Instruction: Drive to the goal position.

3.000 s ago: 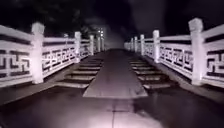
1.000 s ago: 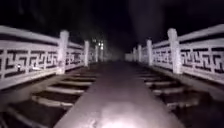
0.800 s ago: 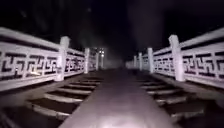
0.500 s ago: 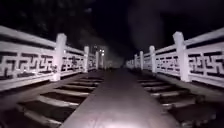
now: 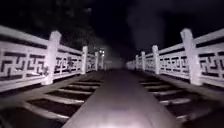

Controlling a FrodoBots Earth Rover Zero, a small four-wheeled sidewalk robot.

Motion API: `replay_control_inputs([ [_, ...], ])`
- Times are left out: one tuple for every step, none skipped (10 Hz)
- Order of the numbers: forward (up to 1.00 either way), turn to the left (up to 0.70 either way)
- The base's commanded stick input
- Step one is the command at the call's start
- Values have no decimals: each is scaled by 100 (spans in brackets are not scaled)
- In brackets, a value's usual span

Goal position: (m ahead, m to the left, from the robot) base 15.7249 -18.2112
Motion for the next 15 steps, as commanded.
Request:
replay_control_inputs([
  [70, 0],
  [70, 0],
  [70, 0],
  [70, 0],
  [70, 0],
  [70, 0],
  [70, 0],
  [70, 0],
  [70, 0],
  [70, 0],
  [70, 0],
  [70, -7],
  [70, -14],
  [70, -14],
  [70, -14],
])
